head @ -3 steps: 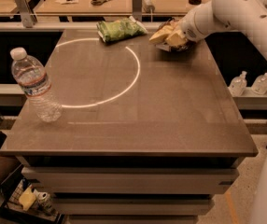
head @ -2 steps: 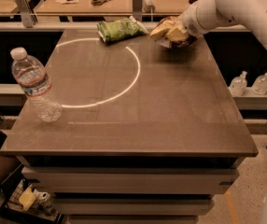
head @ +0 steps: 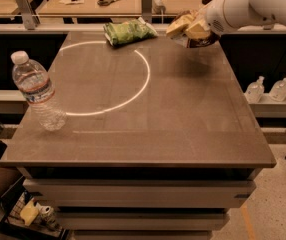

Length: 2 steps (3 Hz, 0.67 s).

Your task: Move brown chip bag near water bottle

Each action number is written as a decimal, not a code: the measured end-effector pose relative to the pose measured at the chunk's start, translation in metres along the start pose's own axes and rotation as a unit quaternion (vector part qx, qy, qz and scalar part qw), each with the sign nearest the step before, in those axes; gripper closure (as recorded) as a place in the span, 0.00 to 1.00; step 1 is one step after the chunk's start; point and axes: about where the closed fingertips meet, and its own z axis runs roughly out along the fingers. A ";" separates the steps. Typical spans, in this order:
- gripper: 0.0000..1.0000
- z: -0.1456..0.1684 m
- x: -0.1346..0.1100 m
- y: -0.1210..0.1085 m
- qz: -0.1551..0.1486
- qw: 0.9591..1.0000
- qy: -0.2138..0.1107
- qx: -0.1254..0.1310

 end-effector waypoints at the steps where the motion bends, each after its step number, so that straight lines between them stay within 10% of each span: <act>1: 1.00 -0.033 -0.013 0.011 -0.009 1.000 -0.009 0.011; 2: 1.00 -0.064 -0.027 0.025 -0.019 0.999 -0.026 0.012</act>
Offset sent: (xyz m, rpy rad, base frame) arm -0.1017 0.0145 0.0622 0.0138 -0.0999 0.0585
